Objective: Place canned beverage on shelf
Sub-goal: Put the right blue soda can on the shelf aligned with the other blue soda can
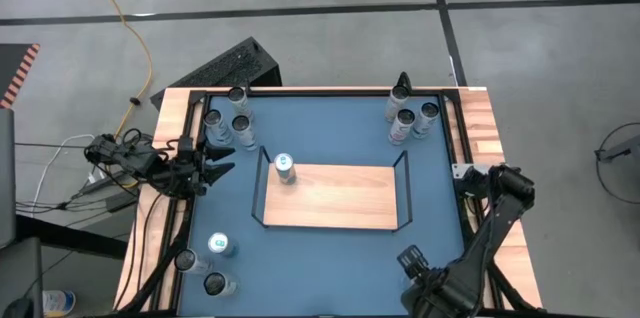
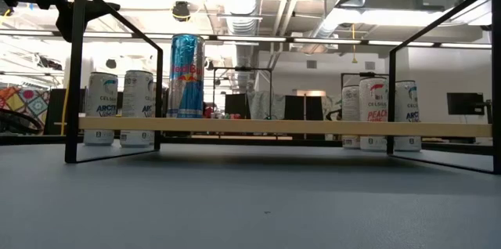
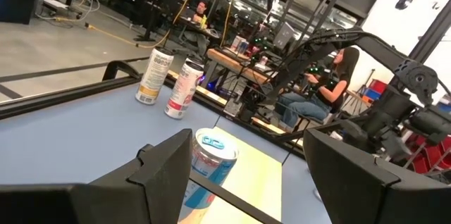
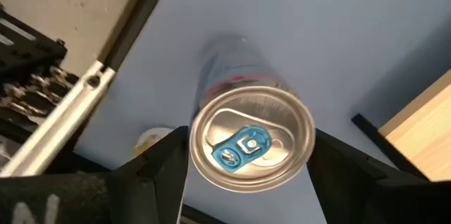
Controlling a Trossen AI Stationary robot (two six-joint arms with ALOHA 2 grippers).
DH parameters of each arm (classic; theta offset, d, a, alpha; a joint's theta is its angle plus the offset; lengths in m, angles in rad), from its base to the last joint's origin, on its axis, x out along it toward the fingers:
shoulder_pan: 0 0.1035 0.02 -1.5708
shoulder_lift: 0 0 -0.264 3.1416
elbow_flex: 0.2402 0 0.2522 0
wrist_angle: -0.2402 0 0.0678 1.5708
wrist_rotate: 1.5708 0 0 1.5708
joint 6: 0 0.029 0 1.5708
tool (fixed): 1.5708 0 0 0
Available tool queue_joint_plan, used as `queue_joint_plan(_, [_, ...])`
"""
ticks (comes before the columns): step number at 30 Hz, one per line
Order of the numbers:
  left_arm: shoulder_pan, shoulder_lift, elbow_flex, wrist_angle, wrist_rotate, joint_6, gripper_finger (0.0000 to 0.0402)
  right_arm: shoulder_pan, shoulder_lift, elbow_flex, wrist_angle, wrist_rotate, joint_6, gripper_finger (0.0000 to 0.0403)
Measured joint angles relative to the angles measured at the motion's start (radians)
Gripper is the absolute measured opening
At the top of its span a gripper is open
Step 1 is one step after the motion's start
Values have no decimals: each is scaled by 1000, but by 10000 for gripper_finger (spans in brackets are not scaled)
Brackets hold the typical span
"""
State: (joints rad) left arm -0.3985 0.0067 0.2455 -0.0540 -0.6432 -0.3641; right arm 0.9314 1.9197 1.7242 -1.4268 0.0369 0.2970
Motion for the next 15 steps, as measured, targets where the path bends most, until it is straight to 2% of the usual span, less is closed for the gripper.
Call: queue_joint_plan(15, [0, 0, 0, 0, 0, -18, 256, -11, -1, -9, 47, -11, 0, 250])
